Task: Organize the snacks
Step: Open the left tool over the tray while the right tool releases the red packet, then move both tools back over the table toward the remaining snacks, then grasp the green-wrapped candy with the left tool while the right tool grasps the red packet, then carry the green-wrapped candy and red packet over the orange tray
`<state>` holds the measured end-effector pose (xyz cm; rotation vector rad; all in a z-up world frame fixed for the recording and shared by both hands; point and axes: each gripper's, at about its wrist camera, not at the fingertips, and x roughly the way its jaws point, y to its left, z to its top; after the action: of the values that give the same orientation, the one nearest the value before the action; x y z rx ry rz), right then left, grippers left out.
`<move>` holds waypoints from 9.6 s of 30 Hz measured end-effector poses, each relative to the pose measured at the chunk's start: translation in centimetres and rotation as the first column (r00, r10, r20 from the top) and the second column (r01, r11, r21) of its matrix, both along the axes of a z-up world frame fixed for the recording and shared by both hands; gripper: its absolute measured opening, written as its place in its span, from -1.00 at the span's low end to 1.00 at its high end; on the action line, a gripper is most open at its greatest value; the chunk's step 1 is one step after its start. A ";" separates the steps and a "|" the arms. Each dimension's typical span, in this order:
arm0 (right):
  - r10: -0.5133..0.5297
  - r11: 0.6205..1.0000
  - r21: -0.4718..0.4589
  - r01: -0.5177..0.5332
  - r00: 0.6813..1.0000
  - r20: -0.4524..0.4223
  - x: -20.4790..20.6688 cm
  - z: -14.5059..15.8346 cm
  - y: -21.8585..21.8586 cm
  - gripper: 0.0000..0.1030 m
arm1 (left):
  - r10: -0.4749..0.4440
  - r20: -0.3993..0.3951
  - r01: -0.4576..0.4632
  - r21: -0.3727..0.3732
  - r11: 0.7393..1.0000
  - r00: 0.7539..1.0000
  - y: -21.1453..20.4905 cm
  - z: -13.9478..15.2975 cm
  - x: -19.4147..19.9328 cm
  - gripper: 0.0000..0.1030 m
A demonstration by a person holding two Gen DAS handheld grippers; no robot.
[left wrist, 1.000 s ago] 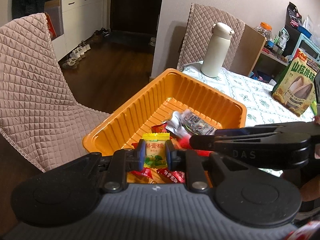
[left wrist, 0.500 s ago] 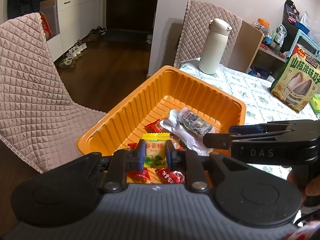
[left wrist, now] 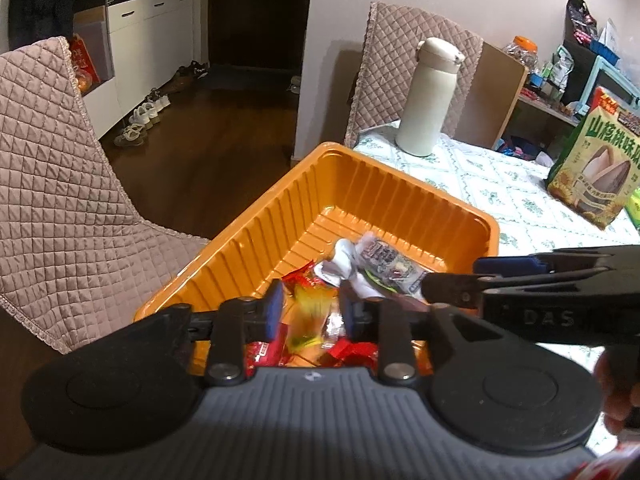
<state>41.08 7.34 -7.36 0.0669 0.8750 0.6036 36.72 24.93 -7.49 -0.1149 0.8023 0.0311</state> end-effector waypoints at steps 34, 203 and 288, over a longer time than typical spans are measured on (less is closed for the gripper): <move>0.004 0.999 0.035 -0.005 1.000 0.025 -6.6 2.1 -4.5 0.23 | -0.013 -0.023 0.012 -0.043 0.999 1.000 -3.3 3.5 -8.9 -0.33; -0.400 0.911 -0.098 0.401 0.916 0.028 -6.2 -4.3 -31.3 -0.63 | -0.385 -0.078 0.391 0.081 0.917 0.920 -27.7 -4.2 0.5 -0.64; -0.018 0.994 -0.105 0.025 0.998 0.064 6.8 -3.1 -1.3 -0.61 | -0.060 -0.026 0.061 0.047 0.997 0.998 -0.6 -0.8 4.5 -0.63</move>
<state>47.85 6.09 -10.46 -0.0382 0.8422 0.5358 41.19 24.35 -8.27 -0.0450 0.8282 -0.0058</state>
